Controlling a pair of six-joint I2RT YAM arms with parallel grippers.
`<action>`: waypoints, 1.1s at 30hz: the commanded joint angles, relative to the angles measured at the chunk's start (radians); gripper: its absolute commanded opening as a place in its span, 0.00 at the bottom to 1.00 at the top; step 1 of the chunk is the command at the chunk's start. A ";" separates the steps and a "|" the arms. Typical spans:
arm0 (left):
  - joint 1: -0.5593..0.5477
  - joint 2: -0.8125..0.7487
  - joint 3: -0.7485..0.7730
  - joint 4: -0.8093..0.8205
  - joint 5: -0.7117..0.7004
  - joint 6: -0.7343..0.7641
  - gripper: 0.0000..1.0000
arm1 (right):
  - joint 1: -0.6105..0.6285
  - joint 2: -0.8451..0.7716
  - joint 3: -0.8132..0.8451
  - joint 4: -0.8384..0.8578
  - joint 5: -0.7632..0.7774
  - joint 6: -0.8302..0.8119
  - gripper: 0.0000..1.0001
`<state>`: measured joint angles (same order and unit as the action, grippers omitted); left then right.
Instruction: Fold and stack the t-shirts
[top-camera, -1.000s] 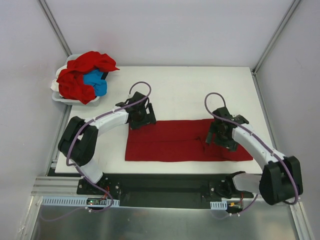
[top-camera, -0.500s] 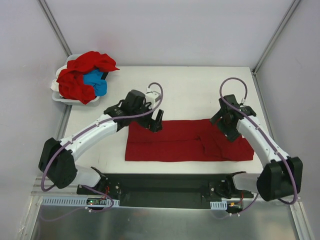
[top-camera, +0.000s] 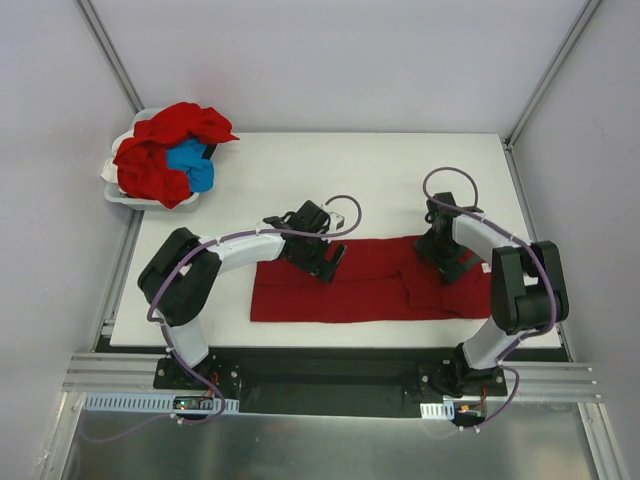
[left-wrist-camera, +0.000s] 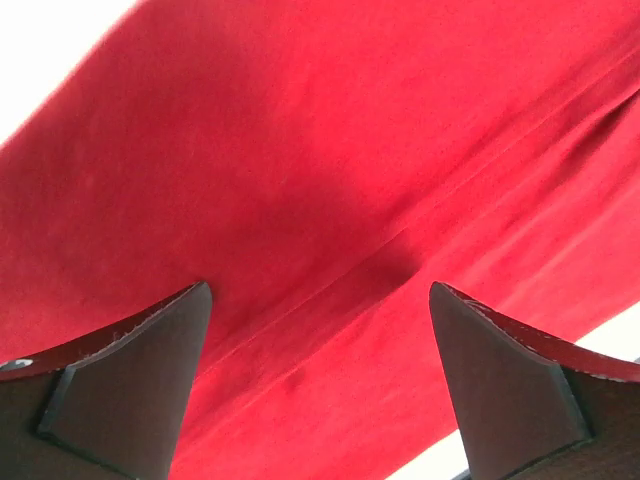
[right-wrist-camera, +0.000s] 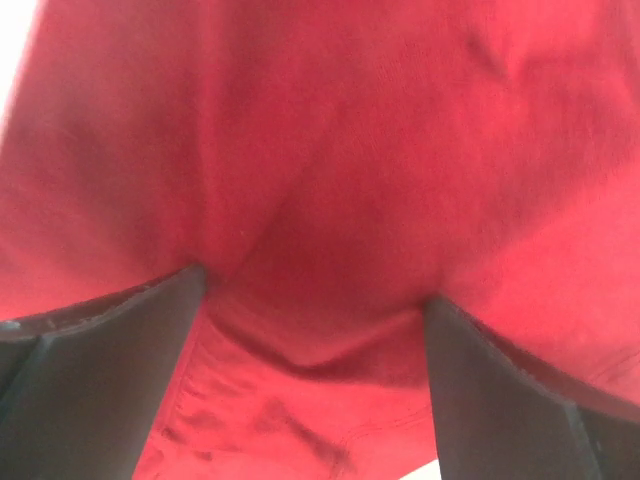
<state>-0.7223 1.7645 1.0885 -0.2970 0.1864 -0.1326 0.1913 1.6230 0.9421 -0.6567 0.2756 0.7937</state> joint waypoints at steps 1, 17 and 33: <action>-0.023 0.041 0.010 0.016 -0.125 -0.195 0.91 | 0.010 0.118 0.122 0.064 -0.004 -0.065 0.96; -0.169 -0.004 0.022 -0.143 -0.162 -0.657 0.92 | 0.111 0.791 1.160 -0.105 -0.200 -0.376 0.96; -0.324 0.148 0.208 -0.194 -0.127 -0.702 0.92 | 0.246 0.959 1.426 0.115 -0.346 -0.538 0.96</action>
<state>-1.0367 1.8759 1.2522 -0.4591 0.0307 -0.7971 0.4061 2.5443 2.3207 -0.6128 -0.0154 0.2836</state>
